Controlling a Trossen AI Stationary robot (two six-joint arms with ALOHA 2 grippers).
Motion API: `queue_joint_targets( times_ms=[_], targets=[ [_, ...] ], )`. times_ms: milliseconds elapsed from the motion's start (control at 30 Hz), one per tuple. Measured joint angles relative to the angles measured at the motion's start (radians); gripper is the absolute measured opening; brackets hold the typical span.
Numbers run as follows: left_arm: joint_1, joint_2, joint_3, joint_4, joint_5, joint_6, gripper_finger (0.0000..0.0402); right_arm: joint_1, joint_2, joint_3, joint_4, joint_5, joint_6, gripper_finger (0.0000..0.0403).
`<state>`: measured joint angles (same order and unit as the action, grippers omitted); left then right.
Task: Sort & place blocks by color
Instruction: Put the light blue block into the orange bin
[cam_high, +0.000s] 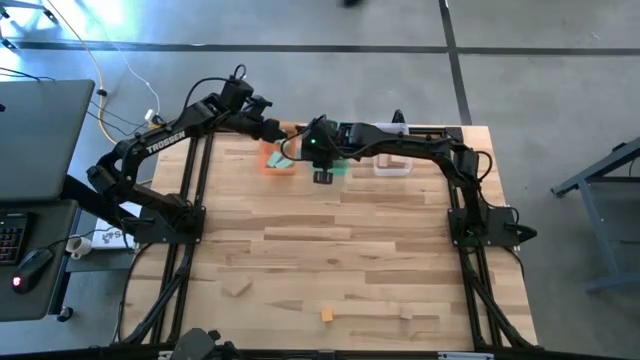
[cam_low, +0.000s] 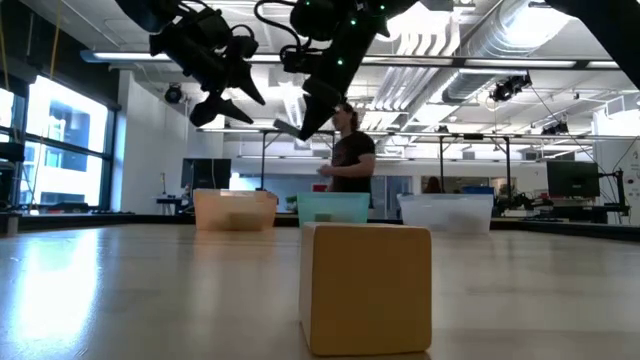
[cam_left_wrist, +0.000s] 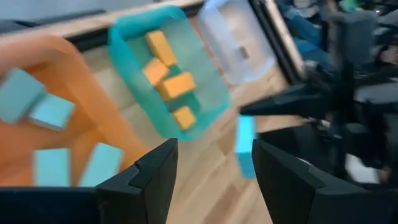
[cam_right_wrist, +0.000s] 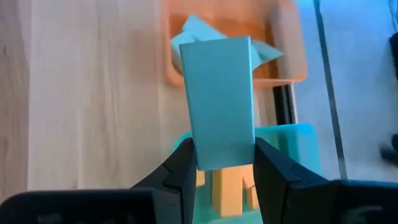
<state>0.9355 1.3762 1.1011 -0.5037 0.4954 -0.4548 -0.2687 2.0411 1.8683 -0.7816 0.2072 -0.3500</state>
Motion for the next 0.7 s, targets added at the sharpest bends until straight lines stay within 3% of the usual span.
queue_joint_targets(
  times_ms=[267, 700],
  targets=[
    [-0.048, 0.0, 0.0, 0.008, 0.056, -0.056, 0.0196, 0.0, 0.0, 0.0, 0.049, -0.001, 0.027, 0.0096],
    [-0.101, 0.013, 0.0, 0.009, -0.01, -0.059, 0.0196, 0.001, 0.0, 0.0, 0.074, -0.001, 0.002, 0.0096]
  ],
)
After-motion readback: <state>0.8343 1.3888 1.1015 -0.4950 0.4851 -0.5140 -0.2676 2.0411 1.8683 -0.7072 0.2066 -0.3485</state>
